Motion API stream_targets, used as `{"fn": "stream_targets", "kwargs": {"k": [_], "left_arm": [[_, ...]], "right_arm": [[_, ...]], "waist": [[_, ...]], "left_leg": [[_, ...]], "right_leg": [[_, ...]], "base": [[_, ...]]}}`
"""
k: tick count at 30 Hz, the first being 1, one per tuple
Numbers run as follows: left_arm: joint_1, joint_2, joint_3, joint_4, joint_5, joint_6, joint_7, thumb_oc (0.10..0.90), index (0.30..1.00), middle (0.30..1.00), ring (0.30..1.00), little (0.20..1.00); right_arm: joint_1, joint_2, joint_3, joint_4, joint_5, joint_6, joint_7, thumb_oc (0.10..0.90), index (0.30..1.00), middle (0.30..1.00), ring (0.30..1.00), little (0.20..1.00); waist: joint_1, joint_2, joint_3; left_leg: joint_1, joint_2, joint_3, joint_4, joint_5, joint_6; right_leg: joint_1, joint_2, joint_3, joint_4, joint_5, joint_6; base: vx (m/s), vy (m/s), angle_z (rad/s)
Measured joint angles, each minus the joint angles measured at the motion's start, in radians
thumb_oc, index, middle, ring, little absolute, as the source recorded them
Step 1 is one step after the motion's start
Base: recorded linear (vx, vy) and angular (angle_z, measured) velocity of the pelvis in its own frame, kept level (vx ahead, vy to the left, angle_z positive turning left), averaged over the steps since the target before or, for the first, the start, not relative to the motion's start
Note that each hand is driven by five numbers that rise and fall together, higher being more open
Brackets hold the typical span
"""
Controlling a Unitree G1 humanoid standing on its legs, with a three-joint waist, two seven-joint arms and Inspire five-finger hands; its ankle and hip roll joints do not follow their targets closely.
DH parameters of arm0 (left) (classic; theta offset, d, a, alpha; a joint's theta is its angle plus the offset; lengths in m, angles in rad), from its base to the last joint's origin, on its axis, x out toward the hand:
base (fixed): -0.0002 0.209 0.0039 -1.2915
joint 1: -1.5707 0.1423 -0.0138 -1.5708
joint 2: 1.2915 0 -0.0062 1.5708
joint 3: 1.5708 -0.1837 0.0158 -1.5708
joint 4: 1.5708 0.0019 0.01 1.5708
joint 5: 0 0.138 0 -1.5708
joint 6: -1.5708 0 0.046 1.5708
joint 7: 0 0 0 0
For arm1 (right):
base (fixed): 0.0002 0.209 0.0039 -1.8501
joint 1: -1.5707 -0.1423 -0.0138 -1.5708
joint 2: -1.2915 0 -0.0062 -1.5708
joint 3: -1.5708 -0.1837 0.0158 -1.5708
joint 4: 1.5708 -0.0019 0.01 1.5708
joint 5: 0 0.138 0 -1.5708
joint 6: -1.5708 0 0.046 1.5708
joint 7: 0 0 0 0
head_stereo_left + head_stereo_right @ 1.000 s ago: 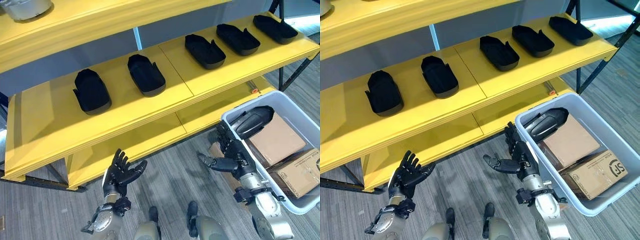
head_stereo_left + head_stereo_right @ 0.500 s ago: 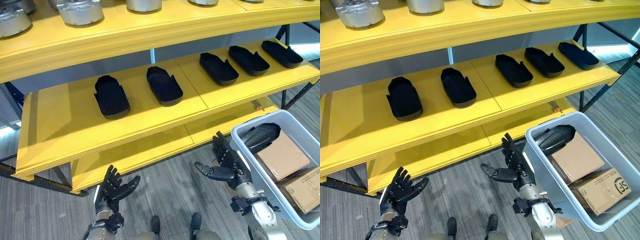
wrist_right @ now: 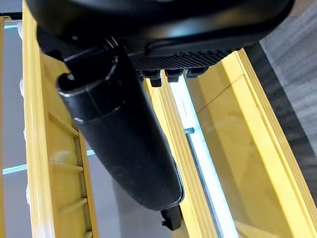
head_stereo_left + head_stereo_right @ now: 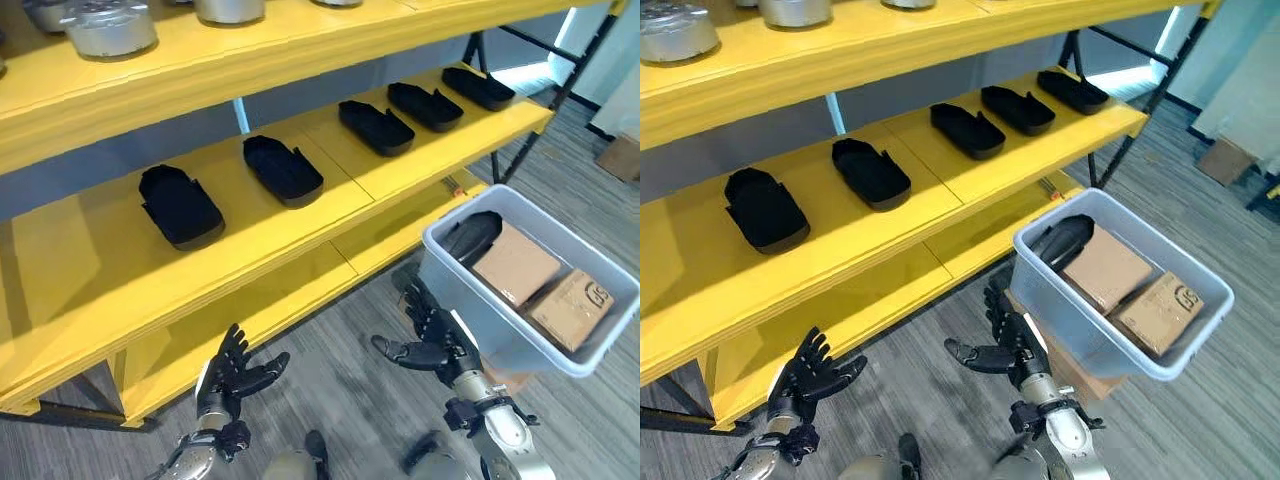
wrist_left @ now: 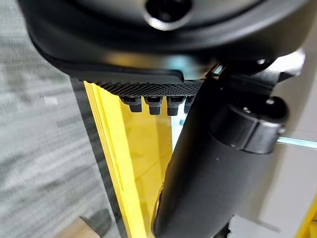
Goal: Move parts from the plastic box to the shelf.
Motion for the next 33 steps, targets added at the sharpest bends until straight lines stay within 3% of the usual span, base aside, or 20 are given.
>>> {"fn": "stream_targets", "kwargs": {"k": [2, 4, 6, 7, 8, 9, 11, 12, 13, 15, 16, 17, 19, 24, 25, 27, 29, 30, 33], "left_arm": [[-0.008, 0.008, 0.022, 0.000, -0.004, 0.000, 0.013, 0.900, 1.000, 1.000, 1.000, 1.000], [-0.027, 0.004, 0.030, 0.002, -0.004, 0.000, 0.019, 0.900, 1.000, 1.000, 1.000, 1.000], [-0.039, 0.016, 0.031, -0.005, -0.004, -0.004, 0.024, 0.900, 1.000, 1.000, 1.000, 1.000], [-0.055, 0.005, 0.028, 0.004, -0.005, -0.009, 0.026, 0.900, 1.000, 1.000, 1.000, 1.000], [-0.069, -0.031, 0.024, 0.012, -0.015, -0.006, 0.041, 0.900, 1.000, 1.000, 1.000, 1.000], [-0.062, -0.034, 0.007, -0.004, -0.015, -0.009, 0.035, 0.900, 1.000, 1.000, 1.000, 1.000], [-0.059, -0.033, -0.026, -0.003, -0.016, -0.007, 0.037, 0.900, 1.000, 1.000, 1.000, 1.000], [-0.046, -0.040, -0.047, -0.006, -0.017, -0.006, 0.038, 0.900, 1.000, 1.000, 1.000, 1.000], [-0.052, -0.033, -0.052, -0.007, -0.019, -0.005, 0.036, 0.900, 1.000, 1.000, 1.000, 1.000], [-0.089, -0.037, -0.049, -0.013, -0.043, -0.010, 0.040, 0.900, 1.000, 1.000, 1.000, 1.000], [-0.099, -0.036, -0.045, -0.013, -0.050, -0.018, 0.054, 0.900, 1.000, 1.000, 1.000, 1.000], [-0.100, -0.038, -0.045, -0.019, -0.050, -0.022, 0.059, 0.900, 1.000, 1.000, 1.000, 1.000], [-0.090, -0.038, -0.046, -0.028, -0.050, -0.025, 0.067, 0.900, 1.000, 1.000, 1.000, 1.000], [-0.124, -0.037, -0.047, -0.029, -0.050, -0.032, 0.080, 0.900, 1.000, 1.000, 1.000, 1.000], [-0.139, -0.037, -0.050, -0.029, -0.050, -0.035, 0.081, 0.900, 1.000, 1.000, 1.000, 1.000], [-0.141, -0.033, -0.051, -0.028, -0.050, -0.038, 0.082, 0.900, 1.000, 1.000, 1.000, 1.000], [-0.160, -0.031, -0.043, -0.030, -0.050, -0.046, 0.098, 0.900, 1.000, 1.000, 1.000, 1.000], [-0.164, -0.030, -0.041, -0.025, -0.051, -0.047, 0.103, 0.900, 1.000, 1.000, 1.000, 1.000], [-0.167, -0.032, -0.047, -0.029, -0.051, -0.046, 0.105, 0.900, 1.000, 1.000, 1.000, 1.000]], "right_arm": [[-0.005, 0.001, 0.003, -0.011, 0.000, 0.000, -0.004, 0.900, 1.000, 1.000, 1.000, 1.000], [0.000, 0.005, 0.003, -0.009, 0.000, 0.000, -0.021, 0.900, 1.000, 1.000, 1.000, 1.000], [0.002, 0.018, 0.003, -0.009, 0.000, 0.006, -0.027, 0.900, 1.000, 1.000, 1.000, 1.000], [-0.001, 0.015, 0.001, -0.008, 0.000, 0.006, -0.032, 0.900, 1.000, 1.000, 1.000, 1.000], [-0.004, -0.007, -0.007, -0.010, -0.001, 0.010, -0.037, 0.900, 1.000, 1.000, 1.000, 1.000], [-0.007, -0.011, -0.012, -0.016, 0.000, 0.009, -0.047, 0.900, 1.000, 1.000, 1.000, 1.000], [-0.022, -0.021, -0.016, -0.016, 0.000, 0.010, -0.058, 0.900, 1.000, 1.000, 1.000, 1.000], [-0.027, -0.050, -0.020, -0.017, 0.001, 0.008, -0.063, 0.900, 1.000, 1.000, 1.000, 1.000], [-0.034, -0.040, -0.024, -0.011, 0.002, 0.007, -0.075, 0.900, 1.000, 1.000, 1.000, 1.000], [-0.048, -0.038, -0.017, -0.009, 0.002, 0.002, -0.086, 0.900, 1.000, 1.000, 1.000, 1.000], [-0.069, -0.038, 0.004, -0.009, 0.002, 0.002, -0.089, 0.900, 1.000, 1.000, 1.000, 1.000], [-0.097, -0.040, 0.010, -0.007, 0.002, 0.002, -0.091, 0.900, 1.000, 1.000, 1.000, 1.000], [-0.144, -0.038, 0.011, -0.003, 0.002, 0.001, -0.109, 0.900, 1.000, 1.000, 1.000, 1.000], [-0.165, -0.038, 0.010, 0.000, 0.002, -0.011, -0.134, 0.900, 1.000, 1.000, 1.000, 1.000], [-0.162, -0.041, 0.009, 0.003, 0.001, -0.013, -0.140, 0.900, 1.000, 1.000, 1.000, 1.000], [-0.160, -0.038, 0.010, 0.005, 0.001, -0.014, -0.141, 0.900, 1.000, 1.000, 1.000, 1.000], [-0.161, -0.024, 0.010, 0.008, 0.001, -0.014, -0.147, 0.900, 1.000, 1.000, 1.000, 1.000], [-0.163, -0.018, 0.011, 0.019, 0.001, -0.019, -0.147, 0.900, 1.000, 1.000, 1.000, 1.000], [-0.144, -0.012, 0.004, 0.039, 0.001, -0.026, -0.161, 0.900, 1.000, 1.000, 1.000, 1.000]], "waist": [[0.010, -0.010, 0.001], [0.010, -0.029, 0.006], [0.024, -0.079, 0.005], [0.011, -0.093, 0.006], [-0.002, -0.054, 0.003], [-0.027, -0.060, 0.001], [-0.035, -0.061, 0.001], [-0.049, -0.033, -0.008], [-0.079, -0.044, -0.009], [-0.106, -0.053, -0.008], [-0.112, -0.036, 0.000], [-0.111, -0.001, 0.010], [-0.111, 0.024, 0.013], [-0.110, 0.036, 0.013], [-0.120, 0.043, 0.016], [-0.108, 0.039, 0.014], [-0.073, 0.042, 0.014], [-0.069, 0.039, 0.014], [-0.022, 0.027, 0.019]], "left_leg": [[-0.034, 0.008, 0.024, 0.023, -0.003, 0.004], [-0.047, 0.010, 0.031, 0.045, 0.001, -0.017], [-0.061, 0.008, 0.041, 0.074, -0.005, -0.031], [-0.076, 0.017, 0.028, 0.095, -0.004, -0.049], [-0.101, 0.063, 0.008, 0.116, -0.004, -0.072], [-0.119, 0.083, -0.025, 0.101, 0.008, -0.114], [-0.148, 0.109, -0.093, 0.194, -0.022, -0.111], [-0.132, 0.141, -0.138, 0.190, -0.047, -0.128], [-0.136, 0.141, -0.144, 0.174, -0.044, -0.136], [-0.131, 0.158, -0.147, 0.096, 0.019, -0.141], [-0.113, 0.185, -0.144, 0.048, 0.053, -0.160], [-0.094, 0.216, -0.140, -0.004, 0.085, -0.180], [-0.080, 0.246, -0.116, -0.036, 0.117, -0.190], [-0.079, 0.283, -0.113, -0.044, 0.133, -0.191], [-0.076, 0.292, -0.112, -0.042, 0.150, -0.199], [-0.078, 0.294, -0.118, -0.040, 0.154, -0.205], [-0.098, 0.337, -0.129, 0.005, 0.195, -0.182], [-0.112, 0.353, -0.154, 0.028, 0.242, -0.213], [-0.279, 0.397, -0.307, 0.356, 0.295, -0.189]], "right_leg": [[0.048, 0.002, 0.044, -0.109, 0.026, 0.018], [0.109, 0.001, 0.025, -0.137, 0.027, 0.017], [0.151, 0.032, 0.016, -0.158, 0.030, 0.013], [0.168, 0.057, 0.012, -0.163, 0.023, 0.019], [0.159, 0.094, 0.004, -0.152, -0.014, 0.014], [0.137, 0.118, -0.005, -0.138, -0.032, 0.002], [0.107, 0.139, -0.001, -0.114, -0.043, -0.022], [0.096, 0.176, 0.011, -0.093, -0.045, -0.029], [0.083, 0.176, 0.019, -0.070, -0.058, -0.038], [-0.001, 0.175, 0.045, 0.033, -0.096, -0.064], [-0.024, 0.202, 0.052, 0.055, -0.146, -0.078], [-0.033, 0.237, 0.046, 0.079, -0.169, -0.107], [-0.081, 0.257, 0.065, 0.155, -0.227, -0.136], [-0.129, 0.281, 0.079, 0.229, -0.294, -0.168], [-0.142, 0.299, 0.080, 0.252, -0.319, -0.160], [-0.146, 0.303, 0.104, 0.249, -0.319, -0.169], [-0.159, 0.354, 0.127, 0.219, -0.319, -0.206], [-0.154, 0.378, 0.128, 0.208, -0.329, -0.202], [-0.099, 0.445, 0.163, 0.138, -0.334, -0.273]], "base": [[0.10, -0.180, -0.49], [0.14, -0.221, -0.25], [0.20, -0.297, -0.07], [0.18, -0.208, 0.14], [0.17, -0.183, 0.29], [0.16, -0.182, 0.19], [0.10, -0.149, -0.31], [0.08, -0.174, -0.41], [0.12, -0.228, -0.24], [0.16, -0.262, -0.04], [0.16, -0.252, -0.16], [0.16, -0.271, -0.27], [0.15, -0.236, -0.35], [0.12, -0.158, -0.15], [0.20, -0.269, -0.08], [0.11, -0.186, -0.21], [0.14, -0.268, -0.52], [0.14, -0.244, -0.31], [0.08, -0.074, -0.25]]}}
